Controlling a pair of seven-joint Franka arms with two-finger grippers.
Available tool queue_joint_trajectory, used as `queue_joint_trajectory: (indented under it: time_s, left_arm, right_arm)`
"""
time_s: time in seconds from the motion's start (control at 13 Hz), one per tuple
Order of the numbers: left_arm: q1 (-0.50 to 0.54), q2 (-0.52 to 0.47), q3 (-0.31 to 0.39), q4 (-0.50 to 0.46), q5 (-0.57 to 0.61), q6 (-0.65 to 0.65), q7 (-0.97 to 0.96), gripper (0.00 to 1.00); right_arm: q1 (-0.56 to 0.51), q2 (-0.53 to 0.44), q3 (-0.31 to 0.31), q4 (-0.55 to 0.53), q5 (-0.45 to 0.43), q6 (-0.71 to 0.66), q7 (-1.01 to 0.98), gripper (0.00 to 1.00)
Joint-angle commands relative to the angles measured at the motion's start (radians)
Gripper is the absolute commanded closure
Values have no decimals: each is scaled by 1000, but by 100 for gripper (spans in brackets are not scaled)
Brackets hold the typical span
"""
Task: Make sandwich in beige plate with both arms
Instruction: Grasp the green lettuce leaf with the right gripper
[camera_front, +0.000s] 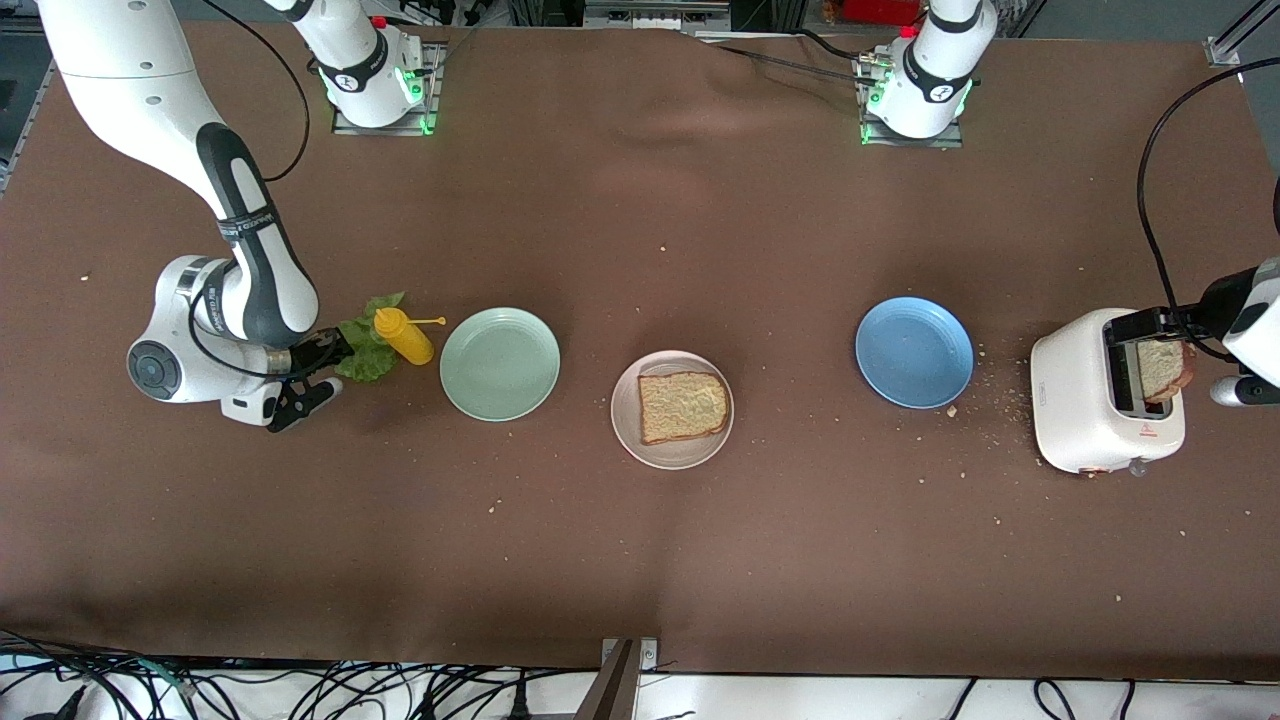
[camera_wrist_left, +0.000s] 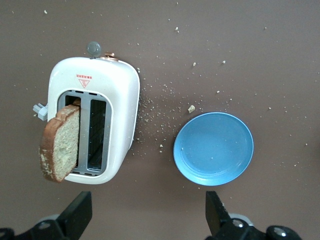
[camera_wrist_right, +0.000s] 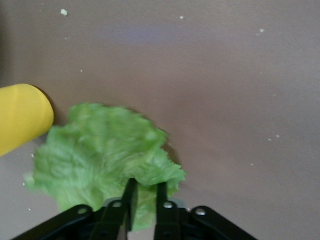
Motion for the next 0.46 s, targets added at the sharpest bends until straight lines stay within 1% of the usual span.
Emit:
queue_joint_trajectory:
  time_s: [0.0, 0.31, 0.38]
  left_arm:
    - [5, -1, -9, 1, 36, -4, 3, 0]
    - [5, 5, -9, 1, 36, -4, 3, 0]
    - [7, 5, -9, 1, 36, -4, 3, 0]
  right_arm:
    - [26, -19, -9, -23, -39, 6, 39, 100]
    - [34, -20, -9, -17, -71, 6, 59, 100]
    - [34, -25, -9, -8, -92, 3, 61, 100]
